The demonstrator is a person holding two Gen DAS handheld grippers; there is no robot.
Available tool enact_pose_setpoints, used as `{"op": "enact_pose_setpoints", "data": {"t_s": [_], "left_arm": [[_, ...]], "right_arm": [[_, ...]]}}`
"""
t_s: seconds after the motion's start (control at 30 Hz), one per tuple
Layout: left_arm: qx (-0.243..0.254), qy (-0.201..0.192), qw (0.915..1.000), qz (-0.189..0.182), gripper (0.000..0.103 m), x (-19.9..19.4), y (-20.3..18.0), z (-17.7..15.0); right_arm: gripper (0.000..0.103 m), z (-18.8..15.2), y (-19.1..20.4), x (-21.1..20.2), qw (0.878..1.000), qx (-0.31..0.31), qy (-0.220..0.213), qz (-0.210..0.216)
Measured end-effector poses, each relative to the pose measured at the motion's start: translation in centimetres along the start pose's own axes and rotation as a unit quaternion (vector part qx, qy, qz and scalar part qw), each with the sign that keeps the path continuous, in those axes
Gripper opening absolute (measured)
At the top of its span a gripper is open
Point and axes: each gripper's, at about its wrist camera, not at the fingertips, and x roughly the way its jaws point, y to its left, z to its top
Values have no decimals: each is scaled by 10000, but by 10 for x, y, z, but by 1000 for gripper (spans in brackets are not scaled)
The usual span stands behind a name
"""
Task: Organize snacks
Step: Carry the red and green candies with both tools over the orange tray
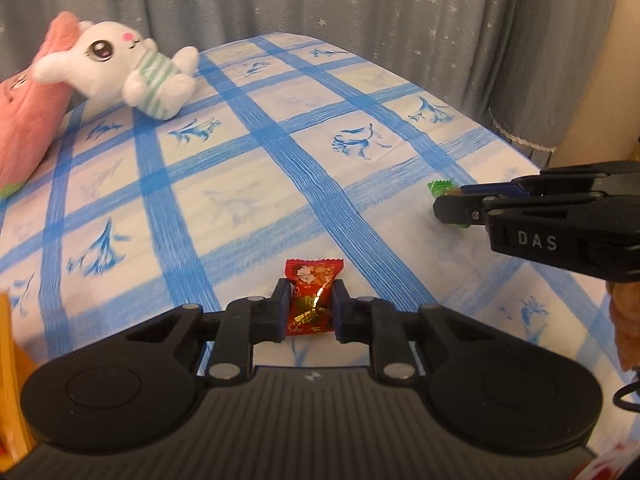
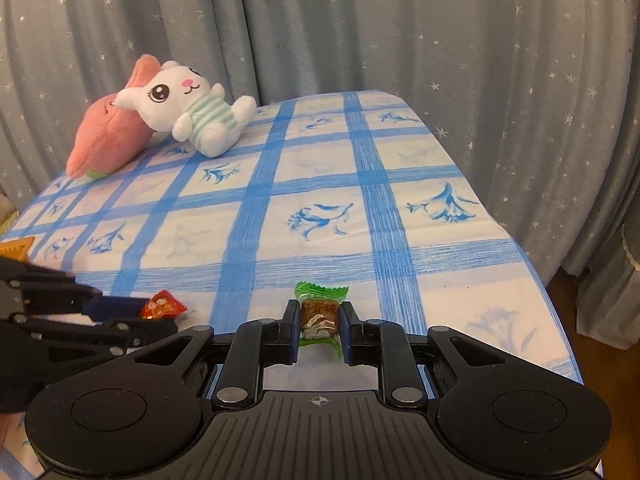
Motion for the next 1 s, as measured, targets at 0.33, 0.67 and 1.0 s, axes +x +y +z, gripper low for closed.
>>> {"op": "enact_pose_setpoints", "data": {"t_s": [0.33, 0.67, 1.0], "left_arm": [[-484, -148, 9987, 82, 18, -69, -16, -36], [-960, -264, 9948, 211, 18, -154, -25, -95], [-1325, -396, 9901, 255, 18, -220, -42, -145]], "right_arm": [[20, -26, 32, -56, 9999, 58, 8, 81], [20, -94, 72, -133, 9990, 368, 180, 156], [20, -127, 92, -201, 9993, 352, 151, 54]]}}
